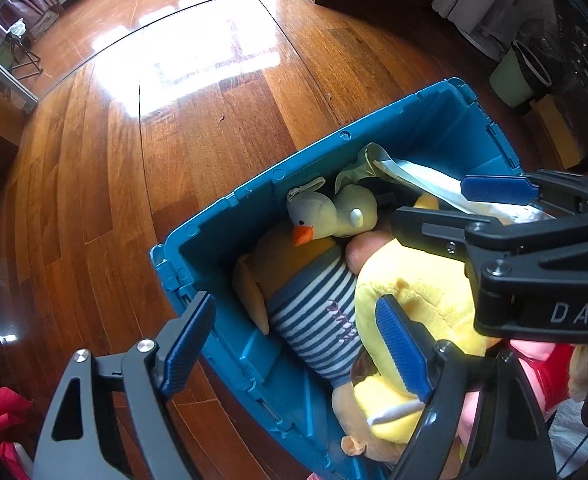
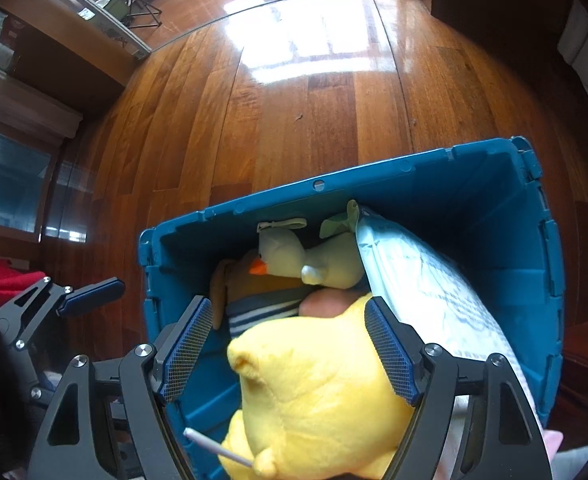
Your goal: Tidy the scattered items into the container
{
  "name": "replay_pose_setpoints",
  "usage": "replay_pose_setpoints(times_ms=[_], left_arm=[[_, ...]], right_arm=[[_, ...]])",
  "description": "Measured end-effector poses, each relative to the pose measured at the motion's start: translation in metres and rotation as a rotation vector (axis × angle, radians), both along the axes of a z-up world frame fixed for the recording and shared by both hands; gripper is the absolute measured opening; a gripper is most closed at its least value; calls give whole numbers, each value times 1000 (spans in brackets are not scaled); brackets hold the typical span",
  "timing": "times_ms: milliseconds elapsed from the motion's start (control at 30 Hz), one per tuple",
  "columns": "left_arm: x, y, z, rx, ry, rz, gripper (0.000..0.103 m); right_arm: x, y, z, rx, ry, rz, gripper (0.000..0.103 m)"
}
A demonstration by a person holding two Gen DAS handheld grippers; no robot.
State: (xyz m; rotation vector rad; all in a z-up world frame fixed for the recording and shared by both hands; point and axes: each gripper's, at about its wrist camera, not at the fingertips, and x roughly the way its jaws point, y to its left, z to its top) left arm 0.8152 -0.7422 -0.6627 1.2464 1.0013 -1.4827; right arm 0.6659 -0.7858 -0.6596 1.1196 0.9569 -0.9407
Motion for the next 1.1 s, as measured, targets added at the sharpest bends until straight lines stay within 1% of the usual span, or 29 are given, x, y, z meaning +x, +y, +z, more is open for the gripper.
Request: replay_pose_setpoints(times_ms=[100,233,300,433,500,600,633,700,900,1100], left_arm=[[-6,17,28,-13,-14,3,82],[-21,46,57,-9,8,16,82],[-28,62,71,-9,16,30,82],[-42,96,101,-35,-1,64,82],[-47,111,115,-34,-16,94,82],[-53,130,135,-28,-17,133,82],[-54,135,142,-26,-15,141,82],[-59,143,154,-28,-16,144,82],[-71,154,170,-51,-2,124,82],[-71,158,172,-49,-9,125,82]], right_arm=[[-6,21,31,-34,54,12,79],[-18,57,64,-51,110,22,79],[-28,76,78,-60,117,21,80],[-50,111,108,-88,116,18,80],[-62,126,126,-107,138,22,80],[-79,144,150,-123,161,29,81],[-84,150,157,-127,168,31,87],[-91,160,167,-124,166,37,98],[-100,182,176,-107,162,21,98],[-102,194,177,-98,172,6,98]])
